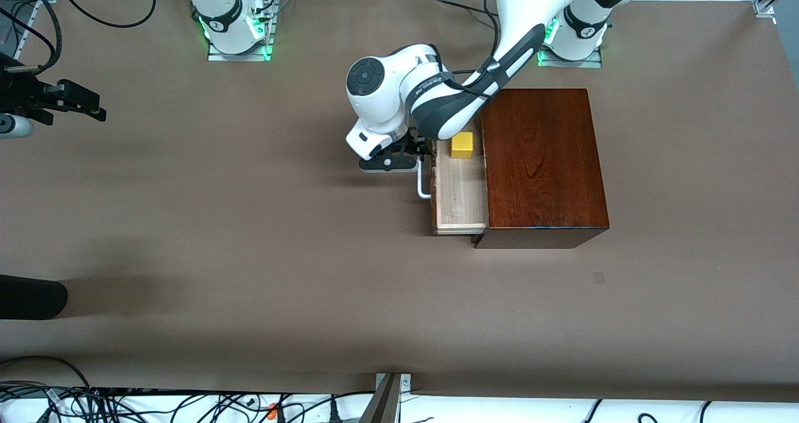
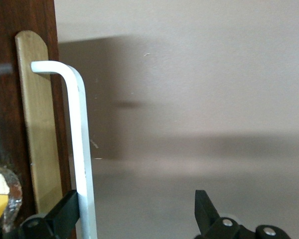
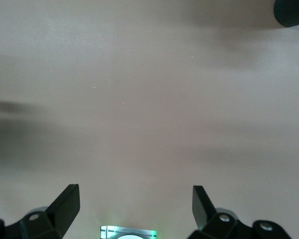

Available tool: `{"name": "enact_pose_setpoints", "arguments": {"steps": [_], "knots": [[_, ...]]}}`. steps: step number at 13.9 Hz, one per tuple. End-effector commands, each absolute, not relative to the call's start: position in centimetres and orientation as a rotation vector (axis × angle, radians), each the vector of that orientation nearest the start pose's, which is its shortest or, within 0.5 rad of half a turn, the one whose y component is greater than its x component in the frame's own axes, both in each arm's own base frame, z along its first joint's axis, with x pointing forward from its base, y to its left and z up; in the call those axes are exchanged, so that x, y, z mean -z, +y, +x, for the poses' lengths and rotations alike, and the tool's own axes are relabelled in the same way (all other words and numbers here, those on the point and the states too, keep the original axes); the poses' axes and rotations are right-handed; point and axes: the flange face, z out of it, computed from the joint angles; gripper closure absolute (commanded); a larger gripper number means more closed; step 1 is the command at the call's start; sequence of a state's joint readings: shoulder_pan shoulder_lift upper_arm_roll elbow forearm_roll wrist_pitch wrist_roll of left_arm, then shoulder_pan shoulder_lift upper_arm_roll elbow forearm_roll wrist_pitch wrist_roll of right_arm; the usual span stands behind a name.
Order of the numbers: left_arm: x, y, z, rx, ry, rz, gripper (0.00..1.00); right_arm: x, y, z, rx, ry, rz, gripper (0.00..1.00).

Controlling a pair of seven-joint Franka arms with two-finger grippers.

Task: Open drawer, take yellow block, close drawer
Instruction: 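Pull the drawer handle outward with the left gripper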

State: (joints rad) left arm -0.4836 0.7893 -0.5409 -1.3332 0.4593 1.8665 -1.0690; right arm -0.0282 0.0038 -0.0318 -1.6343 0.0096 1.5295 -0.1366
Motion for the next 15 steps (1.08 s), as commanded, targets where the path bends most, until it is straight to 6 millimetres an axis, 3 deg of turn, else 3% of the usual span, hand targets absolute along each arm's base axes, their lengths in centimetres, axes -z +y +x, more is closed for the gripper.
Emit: {"name": "enact_pose_setpoints", "arguments": {"steps": [1,10,12,15], "knots": [[-29.2,-58.0,47.4,0.008,0.035,-3.128,0.0,-59.4,-3.5,54.7,-0.176,-0.105,-3.122,0.0],[-30.9,-58.2,48.0,0.05,-0.001,-3.169,0.0,-59.4,-3.5,54.7,-0.178,-0.103,-3.119,0.0],[-33.1,-57.2,48.9,0.056,-0.018,-3.186,0.0,-59.4,-3.5,54.7,-0.176,-0.101,-3.118,0.0],[-39.3,-54.6,49.5,0.027,-0.083,-3.211,0.0,-59.4,-3.5,54.8,-0.175,-0.103,-3.118,0.0]]}}
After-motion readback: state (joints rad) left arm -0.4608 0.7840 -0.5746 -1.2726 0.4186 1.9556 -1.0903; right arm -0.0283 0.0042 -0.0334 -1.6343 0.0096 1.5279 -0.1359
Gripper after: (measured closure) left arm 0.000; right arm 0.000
